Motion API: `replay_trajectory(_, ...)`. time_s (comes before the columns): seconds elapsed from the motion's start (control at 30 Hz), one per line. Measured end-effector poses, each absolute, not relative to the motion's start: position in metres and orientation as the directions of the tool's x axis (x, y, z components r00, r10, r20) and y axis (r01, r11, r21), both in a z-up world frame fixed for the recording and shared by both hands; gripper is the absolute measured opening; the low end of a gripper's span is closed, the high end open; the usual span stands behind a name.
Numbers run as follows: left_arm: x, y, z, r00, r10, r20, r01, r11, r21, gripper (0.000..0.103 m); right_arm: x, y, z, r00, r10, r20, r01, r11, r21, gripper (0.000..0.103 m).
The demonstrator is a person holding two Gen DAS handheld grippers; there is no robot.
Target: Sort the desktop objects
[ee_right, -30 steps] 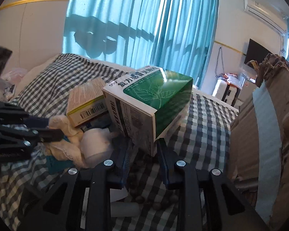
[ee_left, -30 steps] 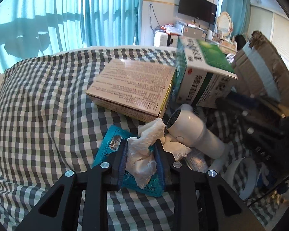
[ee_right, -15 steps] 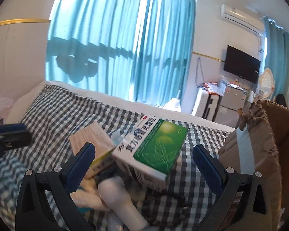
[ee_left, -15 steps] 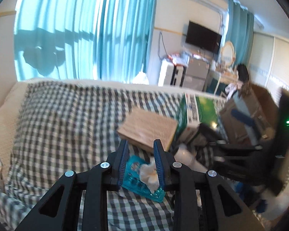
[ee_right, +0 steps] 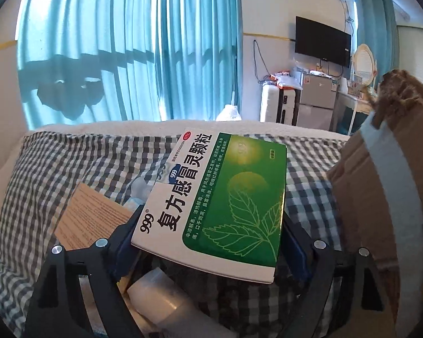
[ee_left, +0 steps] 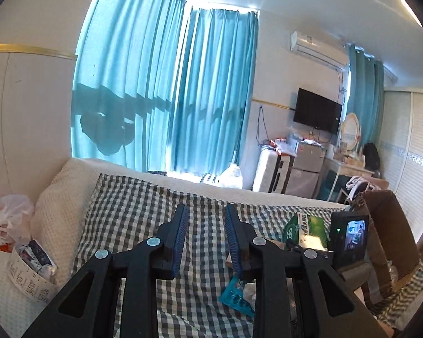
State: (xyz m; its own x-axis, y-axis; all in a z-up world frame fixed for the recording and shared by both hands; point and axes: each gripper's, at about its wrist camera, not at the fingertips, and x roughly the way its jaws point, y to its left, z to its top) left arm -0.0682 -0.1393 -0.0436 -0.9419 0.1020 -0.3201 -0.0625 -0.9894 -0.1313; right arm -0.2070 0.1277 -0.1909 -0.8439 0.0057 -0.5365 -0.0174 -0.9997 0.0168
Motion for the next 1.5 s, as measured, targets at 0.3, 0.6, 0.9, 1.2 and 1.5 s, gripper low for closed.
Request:
replay_trajectory(0.3,-0.116,-0.096,-0.113,-0.808,0.314,-0.499,-0.186,-0.939,-0.289,0.061,-0.152,0.149,-0.121,-0.915,-0.044,-0.4,0.037,-0.999,0.027,0.083)
replay_trajectory(0.6,-0.17,-0.024,-0.226,-0.62,0.256,-0.742,-0.184,-0.966,-0.18,0.032,-0.104,0.177,-0.045,-0.963,-0.056,-0.263,0.037,-0.996,0.08,0.082)
replay_trajectory(0.9,-0.132,-0.042,-0.173,-0.707,0.314,-0.634,-0.228,-0.949,-0.215,0.012,-0.071,0.178,-0.015,-0.978,-0.084,-0.191,0.065,-0.993,0.102,0.082)
replay_trajectory(1.2,-0.08,-0.068,-0.067,-0.85,0.299,-0.433,-0.241,-0.953,-0.185,0.012,-0.026,0.158,0.016,-0.992,-0.089,-0.092,0.087,-0.996,0.018,0.082)
replay_trajectory(1.5,-0.033,-0.069,0.014,-0.908,0.319,-0.27,-0.288,-0.946,-0.151,0.012,0.012,0.149,0.04,-0.997,-0.082,-0.01,0.082,-0.995,-0.057,0.082)
